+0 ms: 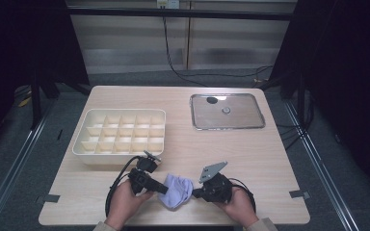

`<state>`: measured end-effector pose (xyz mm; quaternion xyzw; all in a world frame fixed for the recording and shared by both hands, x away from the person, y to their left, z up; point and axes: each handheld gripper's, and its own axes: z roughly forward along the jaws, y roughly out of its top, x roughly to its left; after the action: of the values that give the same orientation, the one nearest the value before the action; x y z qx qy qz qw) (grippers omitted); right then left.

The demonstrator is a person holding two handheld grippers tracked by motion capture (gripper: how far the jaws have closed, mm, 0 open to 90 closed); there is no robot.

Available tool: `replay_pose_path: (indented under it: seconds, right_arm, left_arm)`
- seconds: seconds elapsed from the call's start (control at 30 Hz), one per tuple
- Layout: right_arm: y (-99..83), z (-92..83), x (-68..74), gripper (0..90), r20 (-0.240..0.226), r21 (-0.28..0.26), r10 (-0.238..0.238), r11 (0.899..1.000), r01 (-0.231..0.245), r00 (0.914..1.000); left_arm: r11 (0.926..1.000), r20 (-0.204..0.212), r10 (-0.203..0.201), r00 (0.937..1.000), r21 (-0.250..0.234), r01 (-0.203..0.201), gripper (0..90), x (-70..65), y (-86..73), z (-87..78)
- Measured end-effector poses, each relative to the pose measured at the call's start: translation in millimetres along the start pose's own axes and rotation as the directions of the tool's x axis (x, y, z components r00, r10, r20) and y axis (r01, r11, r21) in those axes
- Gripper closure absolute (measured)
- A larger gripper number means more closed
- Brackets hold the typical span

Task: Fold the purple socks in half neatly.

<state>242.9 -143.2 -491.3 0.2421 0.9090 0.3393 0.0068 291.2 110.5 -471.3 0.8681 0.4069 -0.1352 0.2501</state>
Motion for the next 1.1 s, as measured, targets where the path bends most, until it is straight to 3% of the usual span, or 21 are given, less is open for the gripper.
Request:
replay_pose_path:
  seconds: [0.47, 0.97, 1.0, 1.07, 1.1]
  right_arm:
    - [0.3, 0.2, -0.3, 89.2, -0.003, 0.000, -0.006, 1.000, 0.006, 1.0000]
    - [0.3, 0.4, -0.2, 89.4, -0.005, 0.000, -0.004, 1.000, 0.004, 1.0000]
    - [0.3, 0.4, -0.1, 89.4, -0.005, 0.000, -0.004, 1.000, 0.004, 1.0000]
    - [0.3, 0.5, 0.2, 89.4, -0.005, 0.000, -0.002, 1.000, 0.002, 1.0000]
    - [0.3, 0.5, 0.2, 89.4, -0.005, 0.000, -0.002, 1.000, 0.002, 1.0000]
  left_arm:
    - [0.9999, 0.022, -0.013, 0.9997, 0.007, 0.013, 82.0, -0.4, 1.7, 3.3]
    - [0.9997, 0.052, -0.024, 0.9984, 0.000, 0.024, 85.2, -1.2, 3.7, -0.9]
    - [0.9991, 0.053, -0.040, 0.9978, -0.014, 0.040, 85.3, -3.1, 3.8, -1.0]
    - [0.9998, 0.055, -0.019, 0.9983, -0.006, 0.019, 85.4, -3.5, 5.0, -4.0]
    - [0.9993, 0.063, -0.033, 0.9975, -0.017, 0.034, 85.4, -5.2, 5.4, -4.3]
